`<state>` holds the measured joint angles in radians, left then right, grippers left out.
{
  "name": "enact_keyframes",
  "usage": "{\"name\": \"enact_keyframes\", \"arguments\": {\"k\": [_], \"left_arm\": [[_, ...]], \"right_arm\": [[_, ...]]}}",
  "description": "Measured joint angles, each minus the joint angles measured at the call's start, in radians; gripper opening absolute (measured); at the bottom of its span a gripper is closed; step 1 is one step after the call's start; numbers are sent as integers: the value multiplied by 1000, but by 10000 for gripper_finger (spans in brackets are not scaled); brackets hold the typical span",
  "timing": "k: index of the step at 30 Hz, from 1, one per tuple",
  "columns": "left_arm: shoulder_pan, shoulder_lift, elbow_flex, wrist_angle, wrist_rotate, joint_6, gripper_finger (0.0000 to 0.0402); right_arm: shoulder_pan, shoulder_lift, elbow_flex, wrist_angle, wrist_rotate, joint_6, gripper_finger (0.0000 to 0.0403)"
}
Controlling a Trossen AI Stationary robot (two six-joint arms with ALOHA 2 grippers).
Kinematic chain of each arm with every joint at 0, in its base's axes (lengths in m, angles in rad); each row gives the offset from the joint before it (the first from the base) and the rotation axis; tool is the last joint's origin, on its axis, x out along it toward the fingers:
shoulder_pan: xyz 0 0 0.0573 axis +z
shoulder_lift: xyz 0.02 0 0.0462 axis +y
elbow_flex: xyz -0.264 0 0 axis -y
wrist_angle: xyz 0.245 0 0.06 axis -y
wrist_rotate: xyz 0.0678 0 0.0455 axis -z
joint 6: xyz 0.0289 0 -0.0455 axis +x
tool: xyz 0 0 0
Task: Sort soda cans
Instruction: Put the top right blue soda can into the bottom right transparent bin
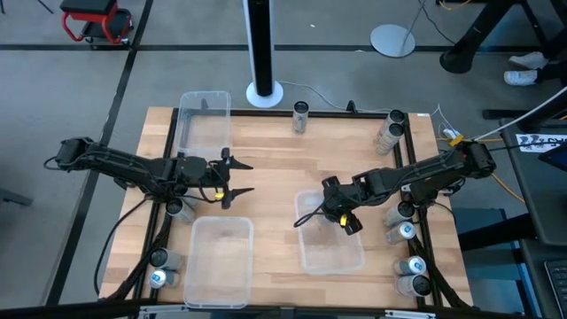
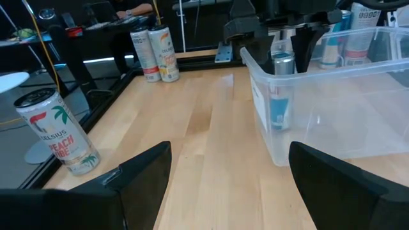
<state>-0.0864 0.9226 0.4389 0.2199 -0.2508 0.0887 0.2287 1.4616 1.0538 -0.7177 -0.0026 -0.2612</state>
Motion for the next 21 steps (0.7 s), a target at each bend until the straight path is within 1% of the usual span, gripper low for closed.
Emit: {"name": "enact_keyframes", "arguments": {"k": [5,14,18,21], "left_arm": [[0,0,0,0,0,0,306],[0,0,0,-9,0,0,306],[0,0,0,-10,0,0,306],[0,0,0,-15,0,0,306]], "right_arm": [[0,2,11,4,-19,-9,312],[0,2,112,-21,-28,-42,305],[0,2,168,-50,-41,-64,305],[0,2,227,-126,-71,-80,305]]}}
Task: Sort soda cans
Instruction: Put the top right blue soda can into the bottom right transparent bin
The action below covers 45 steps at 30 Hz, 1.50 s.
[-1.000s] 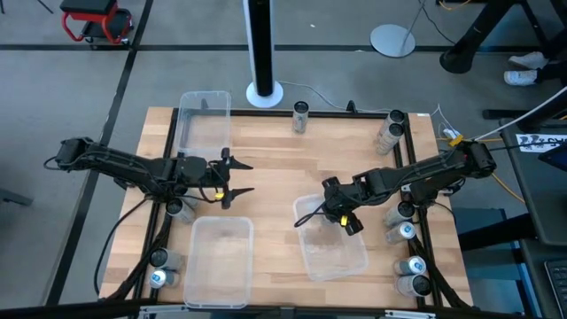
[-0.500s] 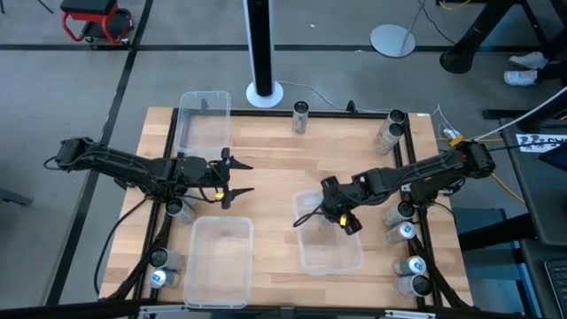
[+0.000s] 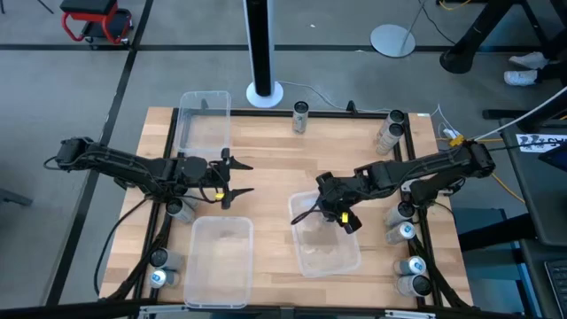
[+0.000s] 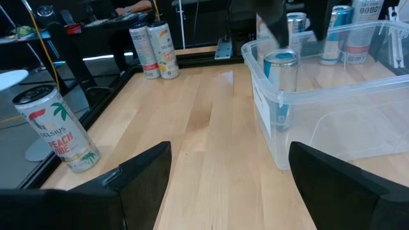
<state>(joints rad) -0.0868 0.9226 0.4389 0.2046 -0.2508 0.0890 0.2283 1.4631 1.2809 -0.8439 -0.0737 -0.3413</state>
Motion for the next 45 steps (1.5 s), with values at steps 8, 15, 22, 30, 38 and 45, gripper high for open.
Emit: {"name": "enact_keyframes", "arguments": {"k": [8,15,22,30,38,45], "left_arm": [[0,0,0,-6,0,0,306],[0,0,0,-15,0,27,306],[0,0,0,-13,0,48,306],[0,0,0,8,0,82,306],[0,0,0,19,0,122,306],[0,0,0,25,0,128,306]], "right_arm": [[2,-2,198,-278,-1,14,305],[79,-2,245,-522,24,187,305],[224,-2,244,-626,84,361,305],[384,-2,244,-651,109,610,305],[531,-1,229,-727,72,936,305],[635,-1,229,-728,55,1305,305]]}}
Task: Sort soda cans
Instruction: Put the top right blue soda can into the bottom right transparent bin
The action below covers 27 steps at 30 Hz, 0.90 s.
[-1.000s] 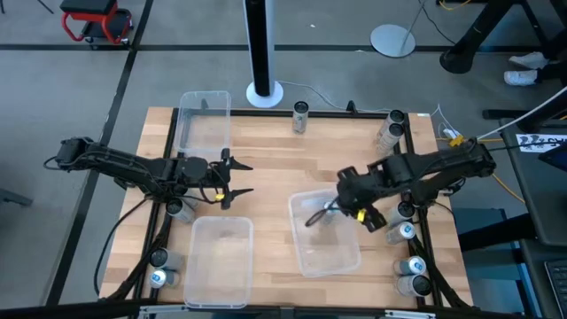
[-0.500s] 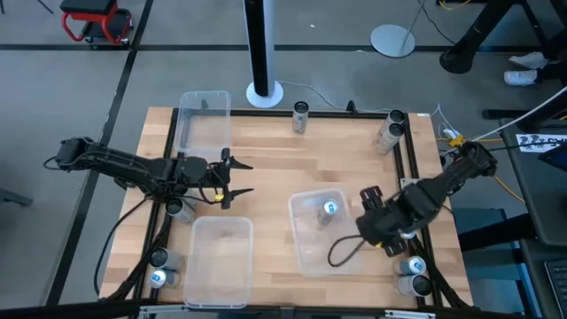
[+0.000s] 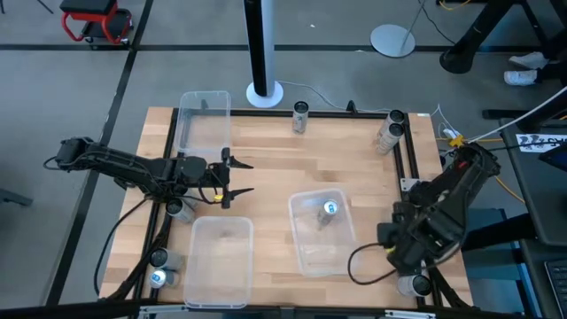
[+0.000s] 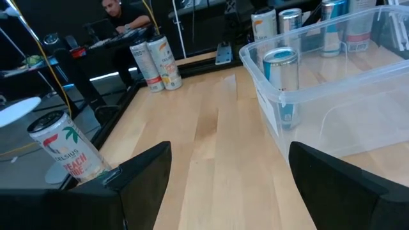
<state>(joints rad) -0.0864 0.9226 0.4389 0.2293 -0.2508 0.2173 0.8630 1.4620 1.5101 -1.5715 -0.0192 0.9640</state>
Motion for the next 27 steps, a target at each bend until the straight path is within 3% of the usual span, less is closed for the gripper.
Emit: {"name": "enact_keyframes", "arguments": {"k": [3,8,17,27], "left_arm": [[0,0,0,15,0,-4,306],[0,0,0,14,0,-1,306],[0,0,0,17,0,28,306],[0,0,0,14,0,30,306]], "right_arm": [[22,5,0,0,-35,79,305],[21,26,-12,2,-78,77,305],[20,29,-14,33,59,-19,305],[69,37,-82,1,-186,106,305]]}}
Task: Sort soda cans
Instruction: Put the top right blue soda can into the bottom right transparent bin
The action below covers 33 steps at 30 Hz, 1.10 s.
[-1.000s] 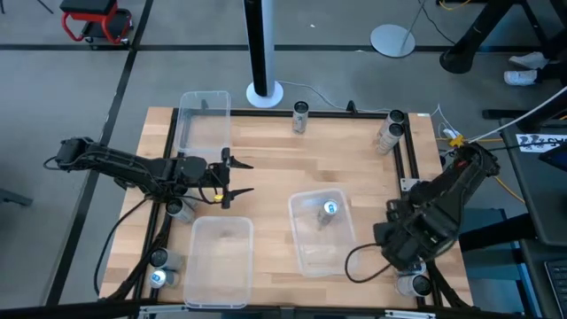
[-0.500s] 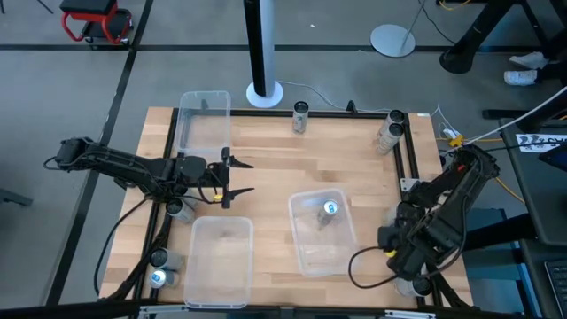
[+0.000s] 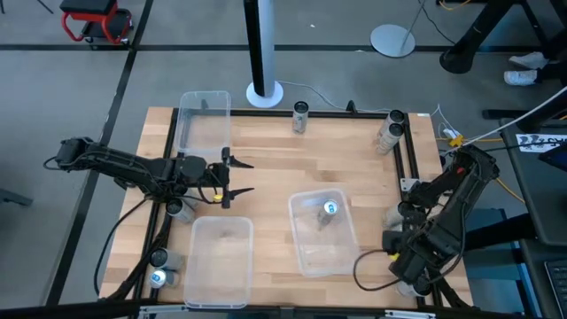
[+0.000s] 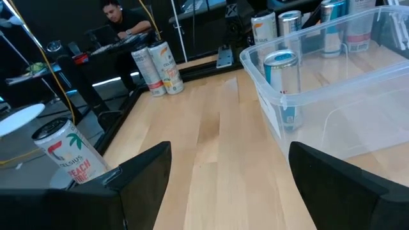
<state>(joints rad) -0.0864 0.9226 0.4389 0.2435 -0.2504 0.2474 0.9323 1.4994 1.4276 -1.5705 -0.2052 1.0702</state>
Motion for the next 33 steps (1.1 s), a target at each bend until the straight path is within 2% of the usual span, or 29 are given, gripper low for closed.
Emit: {"name": "enact_keyframes", "arguments": {"k": [3,10,17,28,33], "left_arm": [[0,0,0,0,0,8,306],[0,0,0,9,0,17,306],[0,0,0,8,0,16,306],[0,0,0,7,0,14,306],[0,0,0,1,0,10,306]], "right_arm": [[20,0,-39,-2,-14,1,305],[16,-9,-94,0,54,0,305],[17,-59,-189,-1,55,24,305],[17,-76,-238,0,113,17,305],[17,-76,-271,-1,107,3,305]]}}
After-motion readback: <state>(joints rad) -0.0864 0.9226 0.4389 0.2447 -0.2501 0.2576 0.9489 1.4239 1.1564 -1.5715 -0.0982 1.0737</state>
